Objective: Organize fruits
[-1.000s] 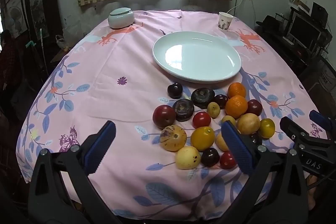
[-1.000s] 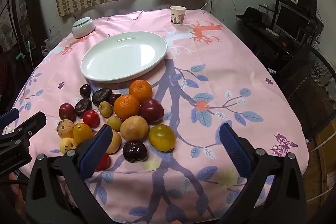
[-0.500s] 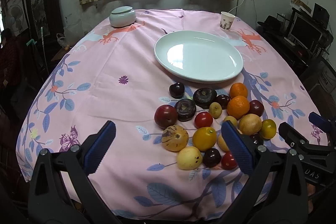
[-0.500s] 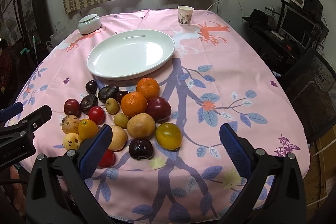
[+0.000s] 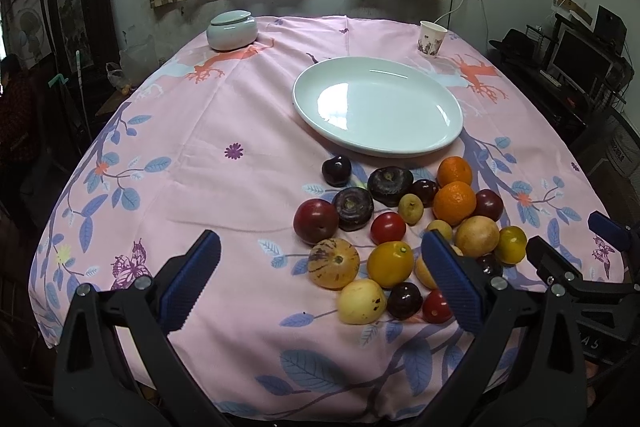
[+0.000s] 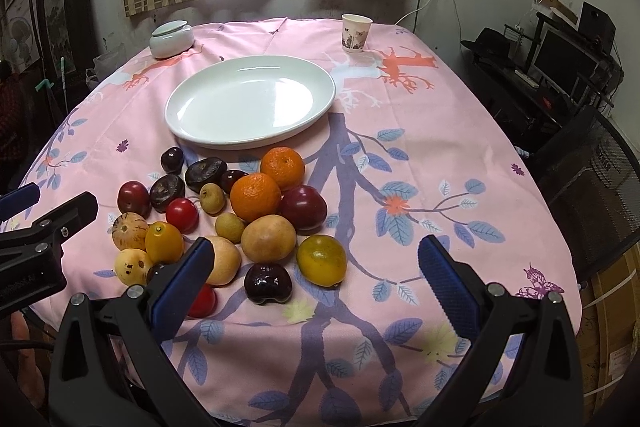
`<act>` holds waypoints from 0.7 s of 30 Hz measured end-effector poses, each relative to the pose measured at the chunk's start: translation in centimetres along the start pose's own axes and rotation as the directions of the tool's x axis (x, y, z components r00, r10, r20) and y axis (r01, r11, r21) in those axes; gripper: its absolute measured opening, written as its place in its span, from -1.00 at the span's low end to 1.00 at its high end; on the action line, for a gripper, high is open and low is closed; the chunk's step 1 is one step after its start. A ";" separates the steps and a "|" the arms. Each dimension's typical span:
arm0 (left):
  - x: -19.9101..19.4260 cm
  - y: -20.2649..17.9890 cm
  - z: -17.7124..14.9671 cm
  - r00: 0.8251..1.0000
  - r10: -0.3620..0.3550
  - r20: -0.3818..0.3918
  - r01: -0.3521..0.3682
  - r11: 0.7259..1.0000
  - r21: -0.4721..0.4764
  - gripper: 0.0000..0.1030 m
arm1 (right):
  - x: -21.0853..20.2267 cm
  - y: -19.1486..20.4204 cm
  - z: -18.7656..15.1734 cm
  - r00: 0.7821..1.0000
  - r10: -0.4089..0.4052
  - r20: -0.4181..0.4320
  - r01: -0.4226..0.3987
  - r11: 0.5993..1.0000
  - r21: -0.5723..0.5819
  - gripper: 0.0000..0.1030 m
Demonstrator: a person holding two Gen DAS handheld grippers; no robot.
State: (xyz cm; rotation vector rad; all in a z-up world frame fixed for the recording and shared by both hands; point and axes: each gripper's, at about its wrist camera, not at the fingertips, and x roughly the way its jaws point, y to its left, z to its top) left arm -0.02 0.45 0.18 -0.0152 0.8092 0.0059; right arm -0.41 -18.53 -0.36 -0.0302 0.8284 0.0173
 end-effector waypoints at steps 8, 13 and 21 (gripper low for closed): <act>0.0 0.0 0.0 1.000 -0.001 0.002 0.001 1.000 0.001 0.96 | 0.1 0.2 0.0 1.000 -0.001 -0.005 0.001 1.000 -0.003 0.97; 0.0 0.1 -0.1 1.000 -0.001 0.003 0.001 1.000 0.000 0.96 | 0.1 0.3 0.0 1.000 -0.001 -0.006 0.001 1.000 -0.004 0.97; 0.0 0.1 -0.2 1.000 -0.003 0.001 0.003 1.000 -0.001 0.96 | 0.1 0.4 -0.1 1.000 -0.001 -0.006 0.001 1.000 -0.004 0.97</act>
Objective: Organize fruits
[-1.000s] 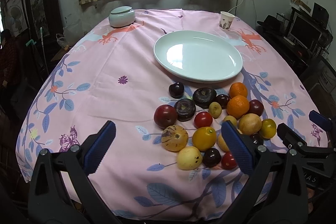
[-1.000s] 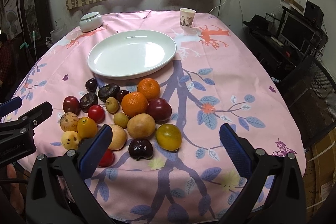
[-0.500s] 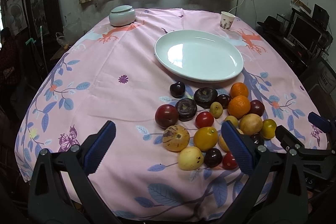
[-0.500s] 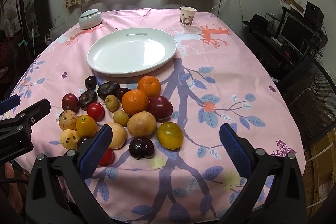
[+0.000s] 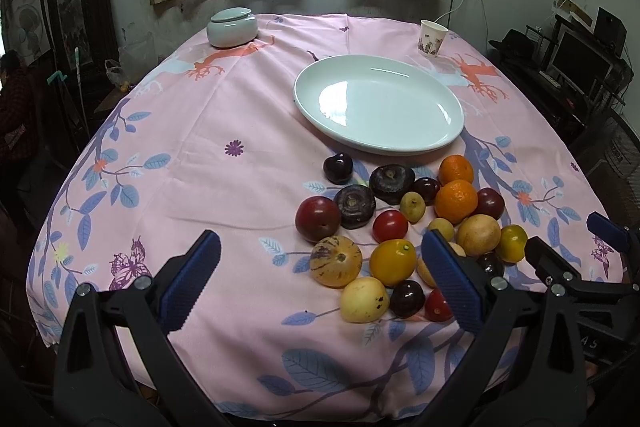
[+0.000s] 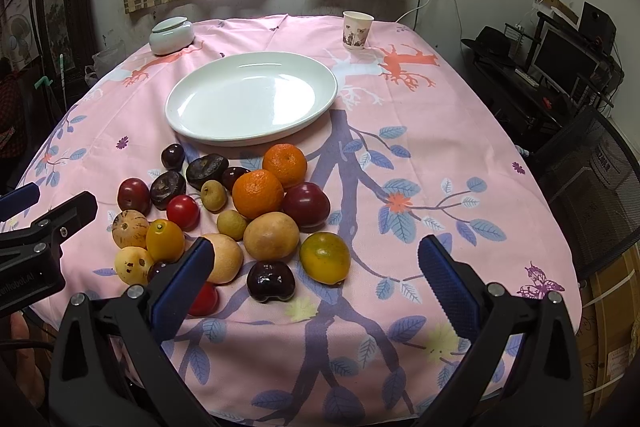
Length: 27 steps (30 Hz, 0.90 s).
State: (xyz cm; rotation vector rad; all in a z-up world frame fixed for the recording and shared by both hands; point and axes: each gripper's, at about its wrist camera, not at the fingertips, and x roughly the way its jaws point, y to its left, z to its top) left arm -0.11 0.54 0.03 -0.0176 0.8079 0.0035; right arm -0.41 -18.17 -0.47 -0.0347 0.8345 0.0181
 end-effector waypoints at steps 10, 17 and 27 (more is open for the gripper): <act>0.5 0.1 -0.3 1.000 -0.005 -0.012 0.005 1.000 -0.003 0.96 | 0.0 0.0 0.0 1.000 0.000 -0.001 0.000 1.000 0.000 0.97; 0.6 0.0 -0.4 1.000 -0.005 -0.014 0.005 1.000 0.001 0.96 | 0.1 0.0 -0.1 1.000 0.000 -0.002 0.000 1.000 0.006 0.97; 0.6 -0.2 -0.5 1.000 -0.005 -0.013 0.005 1.000 0.007 0.96 | 0.2 -0.1 -0.2 1.000 0.001 -0.005 -0.001 1.000 0.009 0.97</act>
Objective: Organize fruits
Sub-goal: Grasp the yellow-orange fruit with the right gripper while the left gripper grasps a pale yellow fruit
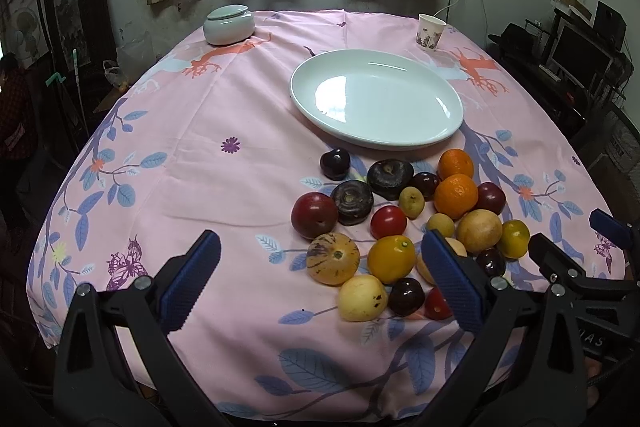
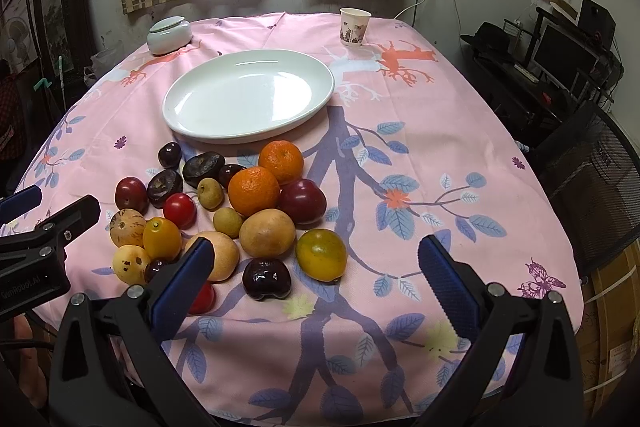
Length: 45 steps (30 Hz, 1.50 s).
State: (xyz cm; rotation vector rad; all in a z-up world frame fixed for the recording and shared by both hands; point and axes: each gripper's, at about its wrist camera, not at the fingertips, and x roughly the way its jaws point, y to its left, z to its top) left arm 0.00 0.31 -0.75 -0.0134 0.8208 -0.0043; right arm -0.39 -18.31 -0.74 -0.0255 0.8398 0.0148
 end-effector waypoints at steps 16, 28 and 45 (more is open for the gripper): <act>1.7 4.8 -3.1 0.993 0.036 -0.114 -0.047 0.994 -0.095 0.96 | 0.5 -2.8 -3.2 0.987 0.153 -0.050 -0.152 0.988 0.022 0.97; 1.7 3.5 -4.2 0.989 0.025 -0.144 -0.032 0.998 -0.047 0.96 | 2.6 -2.8 -1.8 0.989 0.132 -0.061 -0.134 0.990 -0.037 0.13; 3.1 2.7 -4.9 0.977 -0.001 -0.211 -0.009 0.999 -0.042 0.96 | 5.3 -3.5 -1.2 0.957 0.263 -0.121 -0.266 0.964 -0.003 -0.24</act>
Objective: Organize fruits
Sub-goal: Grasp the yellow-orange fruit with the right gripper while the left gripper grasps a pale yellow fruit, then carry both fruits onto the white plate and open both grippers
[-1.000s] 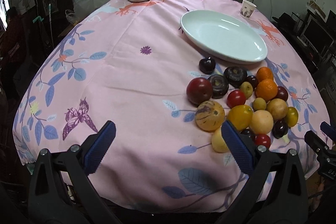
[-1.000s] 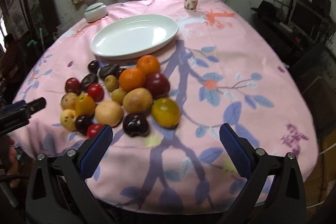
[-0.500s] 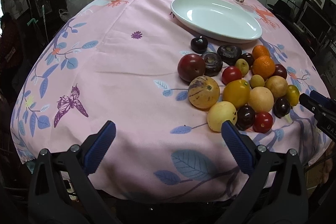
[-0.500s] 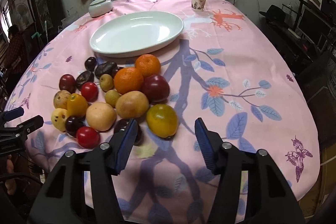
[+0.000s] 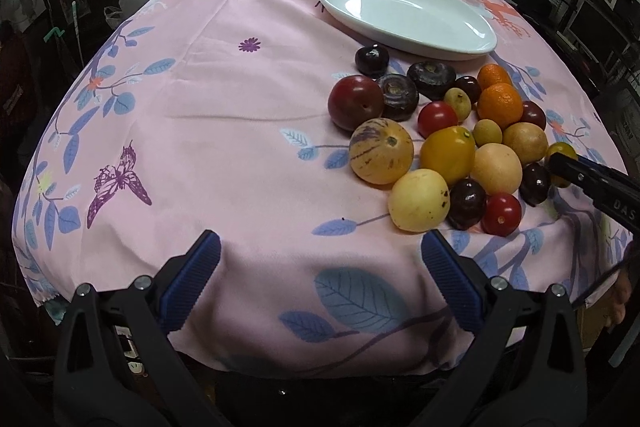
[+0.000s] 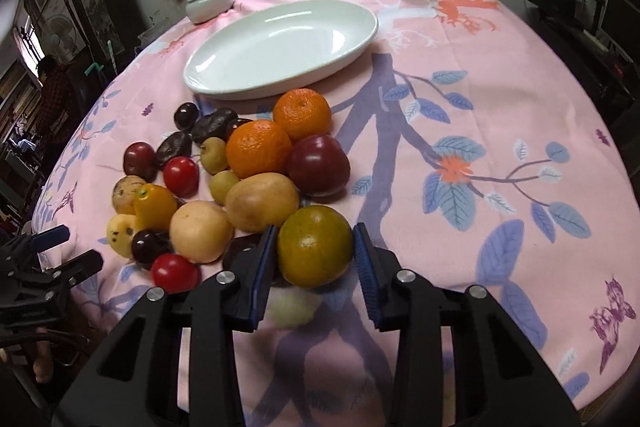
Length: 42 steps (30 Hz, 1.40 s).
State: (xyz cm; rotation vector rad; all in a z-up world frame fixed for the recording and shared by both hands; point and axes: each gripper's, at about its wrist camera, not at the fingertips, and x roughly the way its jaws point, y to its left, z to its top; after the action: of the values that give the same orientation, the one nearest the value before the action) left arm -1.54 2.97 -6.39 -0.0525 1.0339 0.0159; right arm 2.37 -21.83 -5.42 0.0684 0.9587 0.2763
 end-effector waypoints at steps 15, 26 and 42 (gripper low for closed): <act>3.2 -2.7 0.9 0.995 -0.096 0.009 0.095 0.992 0.079 0.60 | -2.2 -2.1 -3.0 1.000 -0.004 -0.005 0.005 0.994 0.108 -0.24; 2.5 -4.0 0.8 0.988 -0.151 0.033 0.146 0.982 0.120 -0.28 | -2.3 -0.4 -3.0 1.000 0.012 -0.002 -0.012 0.998 0.069 -0.24; -2.6 -2.0 5.8 0.978 -0.111 0.178 0.091 0.989 0.115 -0.28 | -3.0 2.8 1.8 0.995 0.067 0.075 -0.064 0.997 -0.044 -0.24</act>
State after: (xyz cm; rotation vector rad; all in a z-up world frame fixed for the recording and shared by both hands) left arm 2.21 1.26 -1.12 -0.0063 0.8441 -0.1247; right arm 1.57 -19.78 -1.47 0.0724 0.8753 0.3512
